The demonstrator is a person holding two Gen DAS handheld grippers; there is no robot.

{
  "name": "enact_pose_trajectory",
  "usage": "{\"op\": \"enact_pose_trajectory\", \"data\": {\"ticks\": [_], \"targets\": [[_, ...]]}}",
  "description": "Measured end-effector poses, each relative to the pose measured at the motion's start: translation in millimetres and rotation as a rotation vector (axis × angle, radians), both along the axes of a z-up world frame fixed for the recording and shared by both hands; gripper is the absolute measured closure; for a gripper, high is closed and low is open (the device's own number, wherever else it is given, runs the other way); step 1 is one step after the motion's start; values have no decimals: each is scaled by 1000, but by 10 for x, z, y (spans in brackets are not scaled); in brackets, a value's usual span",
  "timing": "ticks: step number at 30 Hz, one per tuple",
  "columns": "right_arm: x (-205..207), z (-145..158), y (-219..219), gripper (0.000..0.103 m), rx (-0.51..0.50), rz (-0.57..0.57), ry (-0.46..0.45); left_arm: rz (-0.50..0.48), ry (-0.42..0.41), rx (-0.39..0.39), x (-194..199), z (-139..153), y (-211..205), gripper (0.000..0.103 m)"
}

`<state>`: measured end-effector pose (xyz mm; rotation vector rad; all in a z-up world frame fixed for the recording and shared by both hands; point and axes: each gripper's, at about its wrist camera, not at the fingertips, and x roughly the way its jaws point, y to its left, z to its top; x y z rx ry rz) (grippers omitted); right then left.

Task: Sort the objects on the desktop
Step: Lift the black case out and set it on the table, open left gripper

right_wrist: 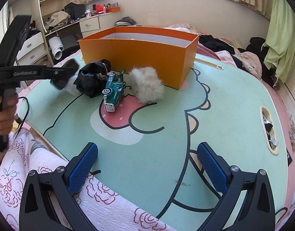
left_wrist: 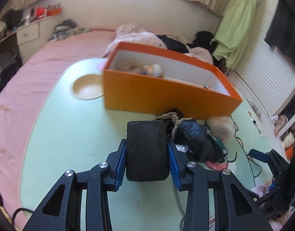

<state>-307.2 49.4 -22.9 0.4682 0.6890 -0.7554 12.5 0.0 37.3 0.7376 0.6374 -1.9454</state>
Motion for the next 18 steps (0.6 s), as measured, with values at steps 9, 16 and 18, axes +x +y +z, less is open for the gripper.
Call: {"op": "enact_pose_trajectory", "data": {"ticks": [9, 16, 18], "targets": [[-1, -13, -9, 0, 1, -1, 0, 25, -12, -92, 88, 75, 221, 14], [-14, -14, -3, 0, -1, -2, 3, -20, -176, -113, 27, -324, 411, 0], [-14, -15, -7, 0, -2, -2, 5, -45, -183, -140, -52, -349, 455, 0]]}}
